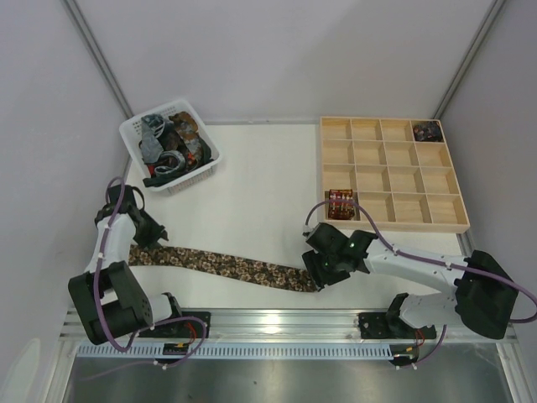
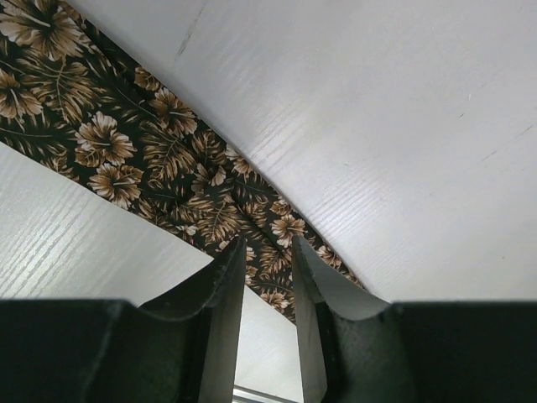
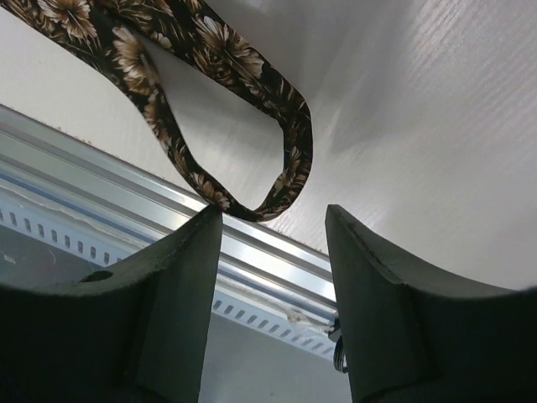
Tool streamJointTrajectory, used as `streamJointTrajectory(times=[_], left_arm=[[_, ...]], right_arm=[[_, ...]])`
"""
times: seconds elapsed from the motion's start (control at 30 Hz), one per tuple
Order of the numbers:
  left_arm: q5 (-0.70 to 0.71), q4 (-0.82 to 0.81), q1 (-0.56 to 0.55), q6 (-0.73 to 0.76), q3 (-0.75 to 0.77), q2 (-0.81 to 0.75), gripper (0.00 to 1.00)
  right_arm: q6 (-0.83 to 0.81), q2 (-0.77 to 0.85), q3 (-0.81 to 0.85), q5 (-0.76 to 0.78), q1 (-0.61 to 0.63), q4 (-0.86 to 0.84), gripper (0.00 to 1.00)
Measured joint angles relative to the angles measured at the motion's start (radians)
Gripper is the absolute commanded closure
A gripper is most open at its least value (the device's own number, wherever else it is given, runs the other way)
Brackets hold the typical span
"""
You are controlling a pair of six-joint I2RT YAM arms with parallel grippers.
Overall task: Roll the ties
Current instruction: Flatten the tie
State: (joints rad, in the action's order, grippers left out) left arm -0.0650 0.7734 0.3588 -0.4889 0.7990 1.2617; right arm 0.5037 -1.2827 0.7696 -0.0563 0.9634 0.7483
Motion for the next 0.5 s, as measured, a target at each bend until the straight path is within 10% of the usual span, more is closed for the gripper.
streamJointTrajectory(times=[0.23, 0.5], left_arm=[[-0.003, 0.031, -0.002, 0.001, 0.000, -0.015, 0.66], [-0.004, 0.060, -0.003, 0.002, 0.000, -0.049, 0.65]], right_arm=[[0.009, 0.026, -0.072, 0.025, 0.003, -0.157, 0.44], [0.042, -0.013, -0.072, 0.027, -0.039, -0.227, 0.94]])
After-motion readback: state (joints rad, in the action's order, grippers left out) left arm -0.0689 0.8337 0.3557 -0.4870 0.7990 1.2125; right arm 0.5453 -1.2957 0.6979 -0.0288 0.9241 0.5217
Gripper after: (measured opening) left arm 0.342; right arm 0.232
